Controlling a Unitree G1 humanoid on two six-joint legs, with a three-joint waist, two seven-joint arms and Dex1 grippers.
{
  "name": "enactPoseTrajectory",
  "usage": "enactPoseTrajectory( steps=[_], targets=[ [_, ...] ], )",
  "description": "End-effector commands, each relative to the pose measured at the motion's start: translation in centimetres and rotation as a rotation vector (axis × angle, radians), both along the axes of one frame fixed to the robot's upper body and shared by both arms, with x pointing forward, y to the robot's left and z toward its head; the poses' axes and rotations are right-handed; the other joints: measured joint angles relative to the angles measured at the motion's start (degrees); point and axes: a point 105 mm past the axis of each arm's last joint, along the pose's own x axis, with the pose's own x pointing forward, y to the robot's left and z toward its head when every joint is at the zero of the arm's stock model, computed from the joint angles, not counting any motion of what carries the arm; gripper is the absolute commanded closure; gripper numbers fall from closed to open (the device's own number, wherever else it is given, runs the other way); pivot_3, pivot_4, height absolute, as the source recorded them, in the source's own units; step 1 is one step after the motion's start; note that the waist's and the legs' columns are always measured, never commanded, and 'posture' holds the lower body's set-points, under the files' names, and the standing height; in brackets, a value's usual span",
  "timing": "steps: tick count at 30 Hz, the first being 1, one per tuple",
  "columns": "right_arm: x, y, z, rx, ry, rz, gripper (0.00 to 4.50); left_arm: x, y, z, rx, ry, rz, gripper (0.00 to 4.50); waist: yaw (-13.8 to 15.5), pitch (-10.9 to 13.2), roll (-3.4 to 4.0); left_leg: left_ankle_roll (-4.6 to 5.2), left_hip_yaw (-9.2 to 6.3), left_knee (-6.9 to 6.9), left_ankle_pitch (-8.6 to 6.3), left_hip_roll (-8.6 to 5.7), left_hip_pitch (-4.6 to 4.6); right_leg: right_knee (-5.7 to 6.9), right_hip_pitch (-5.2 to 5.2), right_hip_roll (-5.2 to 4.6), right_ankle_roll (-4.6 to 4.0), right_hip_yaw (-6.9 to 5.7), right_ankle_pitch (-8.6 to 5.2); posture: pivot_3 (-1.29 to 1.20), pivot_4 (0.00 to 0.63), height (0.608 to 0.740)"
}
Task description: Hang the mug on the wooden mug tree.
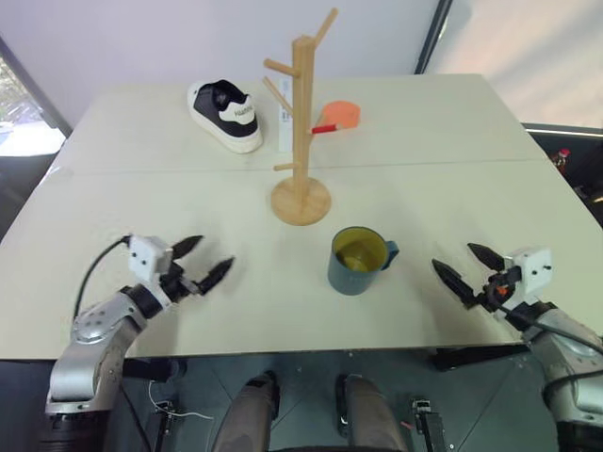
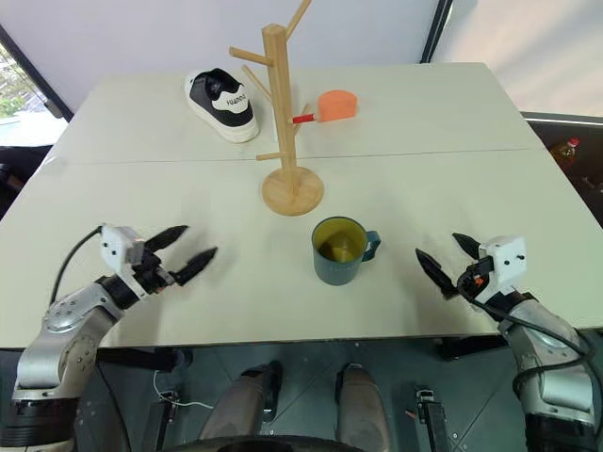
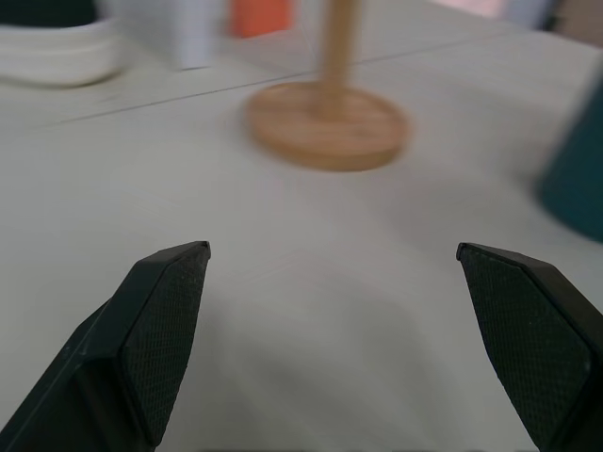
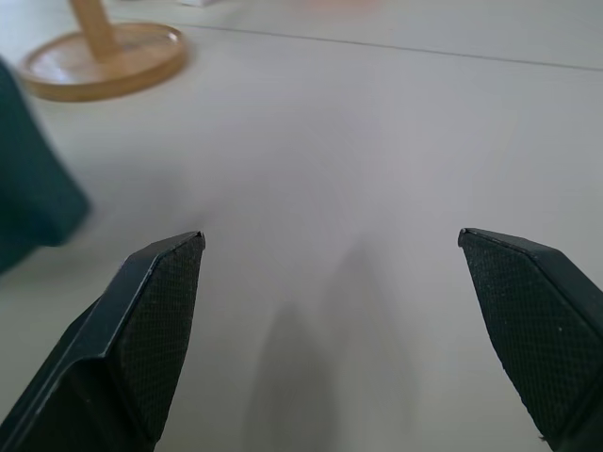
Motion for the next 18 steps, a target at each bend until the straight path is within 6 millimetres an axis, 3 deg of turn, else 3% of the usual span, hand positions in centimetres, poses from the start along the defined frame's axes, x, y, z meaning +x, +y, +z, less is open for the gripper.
enactPoseTrajectory(
  steps=[1, 3, 7, 18],
  targets=[
    [-1.2, 3.2, 1.1, 0.003, -0.045, 0.088, 0.02, -1.9, -2.7, 0.8, 0.013, -0.002, -0.219, 0.00, 0.04, -0.01, 0.02, 0.00, 0.00, 0.00, 0.00, 0.01, 0.01, 0.01, -0.01, 0.01, 0.00, 0.00, -0.01, 0.00, 0.150, 0.740],
    [-1.3, 4.8, 0.9, 0.003, -0.047, 0.114, 0.02, -2.6, -4.3, 1.3, 0.014, -0.004, -0.312, 0.00, 0.01, -0.01, 0.02, -0.04, 0.01, 0.00, -0.02, 0.06, 0.00, 0.02, -0.01, 0.03, -0.01, -0.02, -0.01, 0.00, 0.150, 0.740],
    [-0.3, 5.4, 0.8, 0.005, -0.065, 0.092, 0.02, -3.1, -5.6, 1.7, 0.027, -0.014, -0.380, 0.00, -0.02, -0.01, 0.04, -0.15, 0.15, 0.16, -0.10, 0.08, -0.09, -0.09, 0.01, -0.04, -0.03, -0.02, 0.00, 0.00, 0.150, 0.740],
    [1.1, 6.3, -0.1, 0.019, -0.075, 0.125, 0.02, -3.1, -5.7, 1.7, 0.037, -0.034, -0.360, 0.00, 0.23, -0.01, 0.03, 0.18, 0.18, 0.01, -0.08, 0.02, -0.11, -0.14, -0.01, -0.06, -0.14, -0.02, 0.09, 0.00, 0.150, 0.740]
  ],
)
